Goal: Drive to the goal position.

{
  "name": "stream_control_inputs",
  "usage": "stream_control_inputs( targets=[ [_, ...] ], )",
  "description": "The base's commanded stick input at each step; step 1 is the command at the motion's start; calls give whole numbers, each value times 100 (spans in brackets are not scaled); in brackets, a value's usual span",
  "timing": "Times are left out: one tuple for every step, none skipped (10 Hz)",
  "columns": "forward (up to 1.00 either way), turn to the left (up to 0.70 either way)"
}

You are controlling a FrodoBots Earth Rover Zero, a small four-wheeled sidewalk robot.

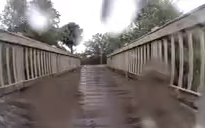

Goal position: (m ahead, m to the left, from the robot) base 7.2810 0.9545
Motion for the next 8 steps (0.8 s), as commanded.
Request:
stream_control_inputs(
  targets=[
    [85, 0],
    [85, 0],
    [85, 0],
    [85, 0],
    [85, 0],
    [85, 0],
    [85, 0],
    [85, 0]
  ],
)
